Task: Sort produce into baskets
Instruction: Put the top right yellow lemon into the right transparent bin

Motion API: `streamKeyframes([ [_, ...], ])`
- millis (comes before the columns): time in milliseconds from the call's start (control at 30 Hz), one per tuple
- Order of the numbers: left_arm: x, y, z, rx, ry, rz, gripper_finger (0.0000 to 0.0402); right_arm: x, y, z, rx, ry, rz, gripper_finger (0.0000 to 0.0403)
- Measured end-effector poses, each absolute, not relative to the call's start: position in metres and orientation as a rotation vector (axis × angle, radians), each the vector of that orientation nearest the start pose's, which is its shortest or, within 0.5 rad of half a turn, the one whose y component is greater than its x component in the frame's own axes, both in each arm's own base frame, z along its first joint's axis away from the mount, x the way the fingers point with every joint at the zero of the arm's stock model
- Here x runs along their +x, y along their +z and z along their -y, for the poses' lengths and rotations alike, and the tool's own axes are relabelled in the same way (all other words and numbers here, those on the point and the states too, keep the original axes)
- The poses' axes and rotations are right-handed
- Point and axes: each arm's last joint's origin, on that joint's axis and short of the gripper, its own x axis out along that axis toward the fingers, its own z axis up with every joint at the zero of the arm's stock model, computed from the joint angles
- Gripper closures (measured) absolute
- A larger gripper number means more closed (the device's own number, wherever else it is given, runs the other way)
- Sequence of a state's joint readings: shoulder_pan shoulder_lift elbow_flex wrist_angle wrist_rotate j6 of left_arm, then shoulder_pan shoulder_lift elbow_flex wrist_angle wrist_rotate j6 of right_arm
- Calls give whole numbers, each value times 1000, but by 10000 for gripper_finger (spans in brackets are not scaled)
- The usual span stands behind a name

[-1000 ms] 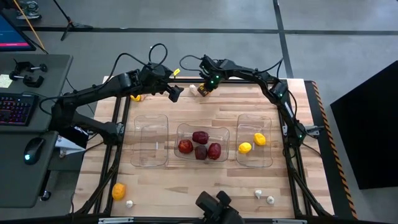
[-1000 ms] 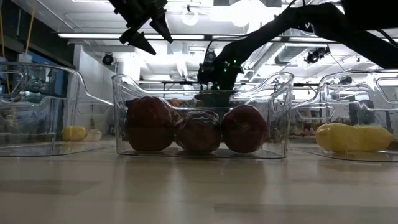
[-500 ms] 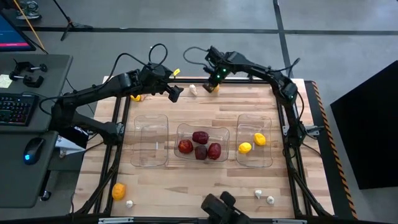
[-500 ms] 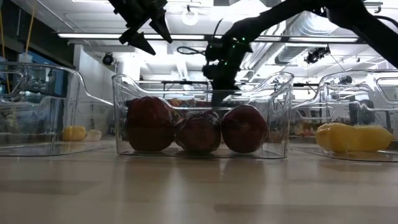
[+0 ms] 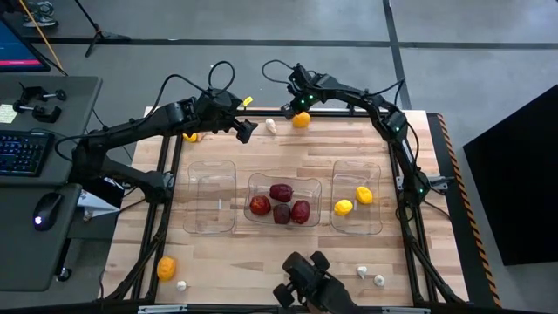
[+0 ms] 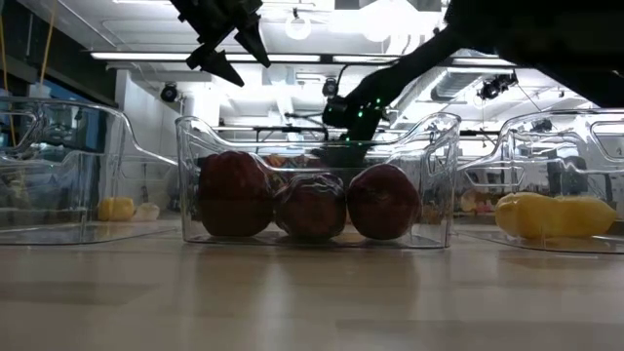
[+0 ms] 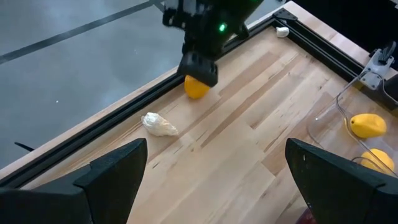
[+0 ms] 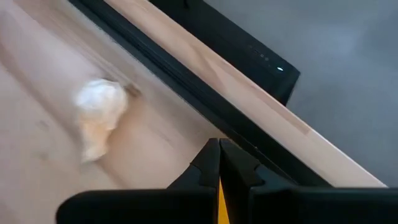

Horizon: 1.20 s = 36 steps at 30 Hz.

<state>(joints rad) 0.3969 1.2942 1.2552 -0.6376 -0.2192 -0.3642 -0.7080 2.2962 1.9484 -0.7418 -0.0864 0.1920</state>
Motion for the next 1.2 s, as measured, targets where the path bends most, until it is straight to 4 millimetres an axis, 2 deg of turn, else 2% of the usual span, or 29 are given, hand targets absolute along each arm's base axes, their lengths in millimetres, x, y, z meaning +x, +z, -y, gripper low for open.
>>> streamKeyframes([
  [367,246,348,-110,-401,711,-570,32,371,175,315,526,-662,-1088,403],
  [700,246,348,-110,-401,711,-570,32,362,170,296,528,-565,-1306,403],
  [967,246,348,-110,-401,711,-571,32,365,183,277,502,-485,-1347,403],
  [1200,247,348,-110,-398,710,-573,32,358,203,275,494,-489,-1331,403],
])
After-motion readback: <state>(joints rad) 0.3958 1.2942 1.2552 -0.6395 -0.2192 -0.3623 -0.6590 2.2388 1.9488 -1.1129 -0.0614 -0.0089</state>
